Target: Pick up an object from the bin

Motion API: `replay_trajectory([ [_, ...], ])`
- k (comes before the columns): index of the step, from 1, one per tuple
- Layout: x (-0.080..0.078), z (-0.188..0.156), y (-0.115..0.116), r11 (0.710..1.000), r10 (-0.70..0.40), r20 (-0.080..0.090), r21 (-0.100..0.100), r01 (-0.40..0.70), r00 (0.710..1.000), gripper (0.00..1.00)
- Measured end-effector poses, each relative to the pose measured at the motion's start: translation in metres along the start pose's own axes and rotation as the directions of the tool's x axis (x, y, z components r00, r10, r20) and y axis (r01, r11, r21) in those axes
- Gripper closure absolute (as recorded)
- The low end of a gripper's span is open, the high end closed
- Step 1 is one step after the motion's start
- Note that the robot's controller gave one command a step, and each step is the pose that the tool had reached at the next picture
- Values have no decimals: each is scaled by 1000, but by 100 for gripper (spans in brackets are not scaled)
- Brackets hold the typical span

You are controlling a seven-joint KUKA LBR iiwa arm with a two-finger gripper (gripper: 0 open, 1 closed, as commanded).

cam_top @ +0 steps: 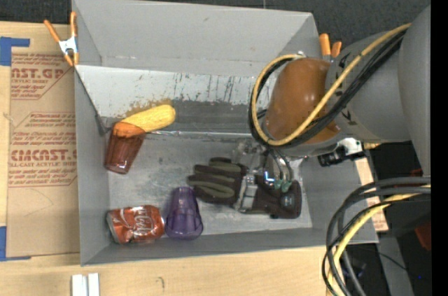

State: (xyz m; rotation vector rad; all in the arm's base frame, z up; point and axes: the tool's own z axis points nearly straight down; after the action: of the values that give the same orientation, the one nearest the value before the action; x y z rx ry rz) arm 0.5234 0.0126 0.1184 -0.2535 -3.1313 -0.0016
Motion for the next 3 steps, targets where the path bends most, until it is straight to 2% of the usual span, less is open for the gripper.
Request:
replay_trajectory([
  [1, 29, 51, 12, 999, -53, -2, 1, 53, 999, 0],
  [2, 35, 48, 5, 977, 212, 4, -2, -212, 977, 100],
  [3, 35, 48, 5, 977, 211, 4, -2, -211, 977, 100],
])
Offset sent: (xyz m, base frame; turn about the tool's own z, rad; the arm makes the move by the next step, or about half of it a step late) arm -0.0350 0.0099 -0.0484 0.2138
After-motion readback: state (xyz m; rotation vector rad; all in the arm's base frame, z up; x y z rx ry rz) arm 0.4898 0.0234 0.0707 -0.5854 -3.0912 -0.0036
